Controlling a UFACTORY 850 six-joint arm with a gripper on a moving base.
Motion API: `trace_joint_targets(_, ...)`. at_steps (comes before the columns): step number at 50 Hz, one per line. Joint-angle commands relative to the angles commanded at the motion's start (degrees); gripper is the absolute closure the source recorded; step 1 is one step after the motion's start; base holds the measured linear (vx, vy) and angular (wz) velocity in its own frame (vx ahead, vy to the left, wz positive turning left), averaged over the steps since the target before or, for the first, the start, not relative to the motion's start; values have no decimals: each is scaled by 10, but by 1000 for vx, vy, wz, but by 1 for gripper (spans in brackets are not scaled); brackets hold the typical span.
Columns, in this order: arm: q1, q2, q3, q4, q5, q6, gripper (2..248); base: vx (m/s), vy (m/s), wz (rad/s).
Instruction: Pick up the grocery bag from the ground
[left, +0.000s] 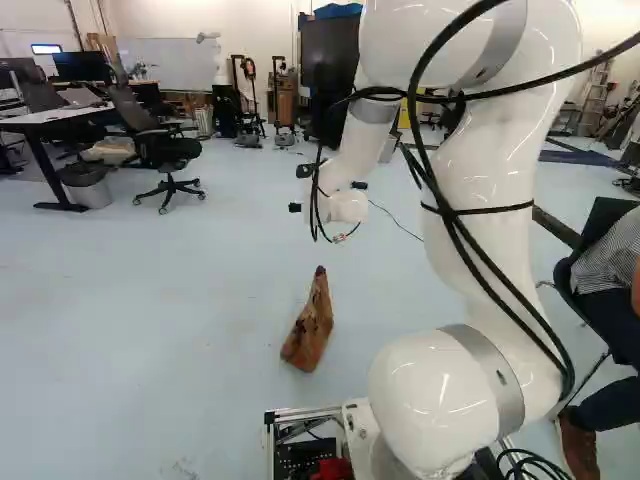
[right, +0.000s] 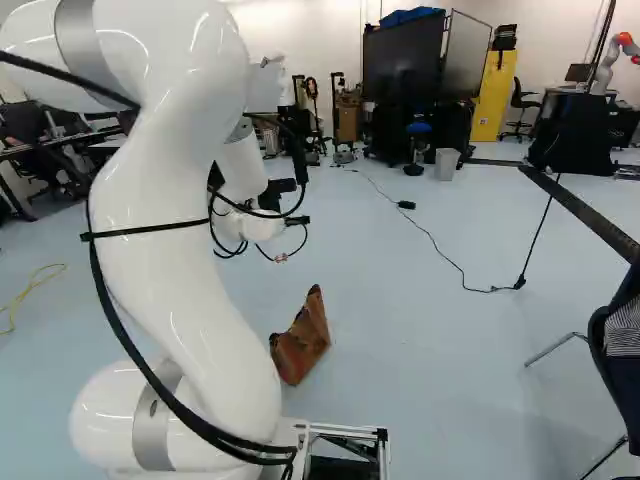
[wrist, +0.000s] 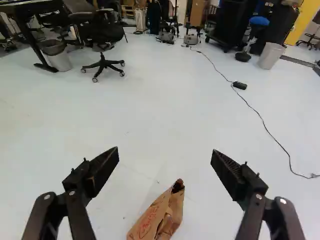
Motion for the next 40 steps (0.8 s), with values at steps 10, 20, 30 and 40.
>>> trace_joint_targets(10, 6, -41, -38, 0, 0, 0, 3, 0, 0, 0)
trace_joint_targets(20, 11, -74, -67, 0, -3, 0, 3, 0, 0, 0)
trace_joint_targets(30, 11, -92, -76, 2, -25, 0, 3, 0, 0, 0)
trace_joint_targets(40, 11, -109, -82, 12, -58, 0, 3, 0, 0, 0)
